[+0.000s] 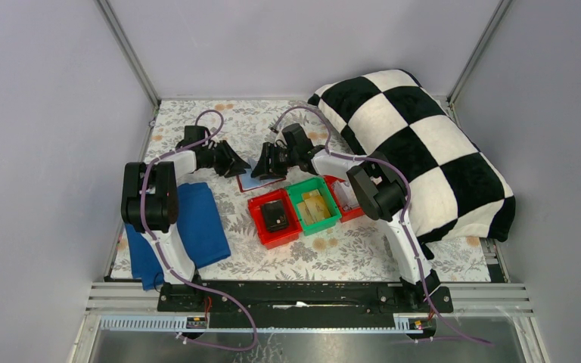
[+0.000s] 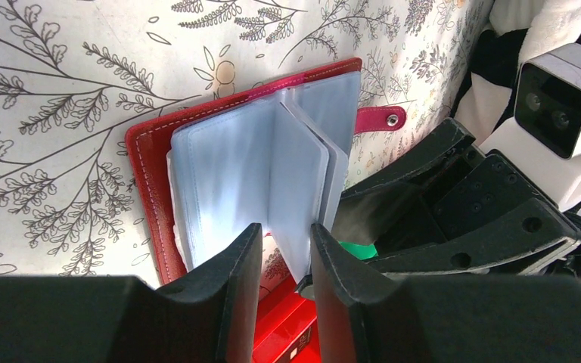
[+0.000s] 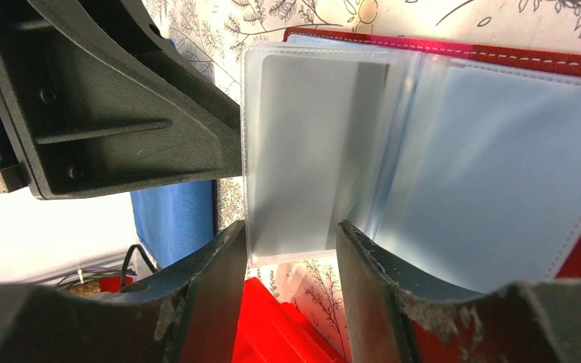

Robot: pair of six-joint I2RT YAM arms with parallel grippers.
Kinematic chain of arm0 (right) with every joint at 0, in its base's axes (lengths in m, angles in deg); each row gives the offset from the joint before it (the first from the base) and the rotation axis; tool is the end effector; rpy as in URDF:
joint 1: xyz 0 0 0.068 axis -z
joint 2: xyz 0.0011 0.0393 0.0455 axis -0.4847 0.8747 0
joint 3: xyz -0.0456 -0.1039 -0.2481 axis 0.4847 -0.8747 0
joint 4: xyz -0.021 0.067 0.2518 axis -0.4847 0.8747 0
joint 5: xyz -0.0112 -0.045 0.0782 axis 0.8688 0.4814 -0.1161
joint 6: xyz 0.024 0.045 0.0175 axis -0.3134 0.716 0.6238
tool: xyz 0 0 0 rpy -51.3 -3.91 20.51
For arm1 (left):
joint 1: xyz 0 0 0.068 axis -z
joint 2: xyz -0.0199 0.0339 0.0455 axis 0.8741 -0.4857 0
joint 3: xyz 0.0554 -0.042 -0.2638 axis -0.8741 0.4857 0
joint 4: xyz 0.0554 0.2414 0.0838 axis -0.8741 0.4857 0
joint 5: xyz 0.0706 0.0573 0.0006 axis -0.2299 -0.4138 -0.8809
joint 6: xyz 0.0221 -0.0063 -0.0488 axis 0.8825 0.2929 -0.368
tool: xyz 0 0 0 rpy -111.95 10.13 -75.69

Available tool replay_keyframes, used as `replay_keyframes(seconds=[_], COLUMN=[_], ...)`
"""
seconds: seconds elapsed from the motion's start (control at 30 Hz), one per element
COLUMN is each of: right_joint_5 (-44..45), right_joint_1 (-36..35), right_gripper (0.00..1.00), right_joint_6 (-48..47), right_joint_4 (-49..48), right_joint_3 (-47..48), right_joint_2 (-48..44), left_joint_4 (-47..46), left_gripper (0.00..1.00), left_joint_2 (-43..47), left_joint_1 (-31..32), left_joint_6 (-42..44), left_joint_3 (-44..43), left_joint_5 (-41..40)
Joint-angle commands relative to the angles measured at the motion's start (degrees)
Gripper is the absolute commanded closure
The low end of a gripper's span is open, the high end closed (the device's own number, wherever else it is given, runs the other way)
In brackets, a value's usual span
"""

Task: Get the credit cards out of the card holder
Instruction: Remove the credit card from the card holder.

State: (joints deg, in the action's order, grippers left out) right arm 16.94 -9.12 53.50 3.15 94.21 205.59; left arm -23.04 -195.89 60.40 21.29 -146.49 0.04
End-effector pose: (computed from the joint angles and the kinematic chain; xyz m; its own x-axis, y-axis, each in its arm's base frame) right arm 0.4019 0.3406 0.1398 -0.8830 -0.0173 -0.4690 -0.4195 0.4772 0.7722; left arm 0.3792 -0.0188 0.1555 -0.8579 -0.4984 -0.1253 -0.2373 0.6004 -0.7637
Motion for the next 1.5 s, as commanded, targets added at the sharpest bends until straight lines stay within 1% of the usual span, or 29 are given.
replay_keyframes(seconds=[0.0,0.17,0.37,0.5,0.63,0.83,1.0,1.1,1.3,1.47], right_joint_5=[-0.9,-0.9,0.1,0.8,1.7,4.1,5.4,6.0,7.1,8.0], right_joint_1=[0.4,0.4,0.4,0.4,0.4,0.6,1.2,1.5,1.8,4.0], right_gripper=[0.47,0.47,0.46,0.45,0.45,0.44,0.46,0.46,0.46,0.45], right_joint_6=[-0.2,-0.2,-0.2,-0.3,-0.4,0.2,0.7,1.0,0.1,2.4], right_joint_4=[-1.1,-1.2,-1.3,-1.1,-1.0,-1.7,-2.2,-3.3,-3.2,-7.3], right_joint_3=[-0.1,-0.4,-1.4,-1.6,-2.1,-4.0,-6.0,-7.5,-7.5,-12.2], right_joint_2=[-2.9,-3.3,-4.6,-5.2,-5.9,-7.2,-8.4,-9.2,-10.2,-13.8], left_joint_4=[-0.2,2.3,2.7,3.0,3.2,3.0,3.1,3.0,2.3,2.5], left_gripper=[0.67,0.67,0.67,0.74,0.78,0.86,0.91,0.92,0.92,0.91], left_joint_2=[0.5,0.3,-1.1,-1.2,-1.1,-1.3,-1.5,-1.4,-1.7,-2.2], left_joint_1=[0.4,0.3,0.3,1.5,1.5,1.6,1.6,1.6,2.0,3.1], left_joint_6=[0.9,2.1,2.1,2.3,2.4,2.2,2.1,2.1,1.4,1.3], left_joint_3=[-1.7,-3.2,-3.3,-3.3,-3.3,-3.4,-3.6,-3.6,-4.0,-6.3], left_joint_5=[-1.3,-2.5,-2.7,-2.7,-2.8,-1.8,-1.3,-1.4,0.1,2.4])
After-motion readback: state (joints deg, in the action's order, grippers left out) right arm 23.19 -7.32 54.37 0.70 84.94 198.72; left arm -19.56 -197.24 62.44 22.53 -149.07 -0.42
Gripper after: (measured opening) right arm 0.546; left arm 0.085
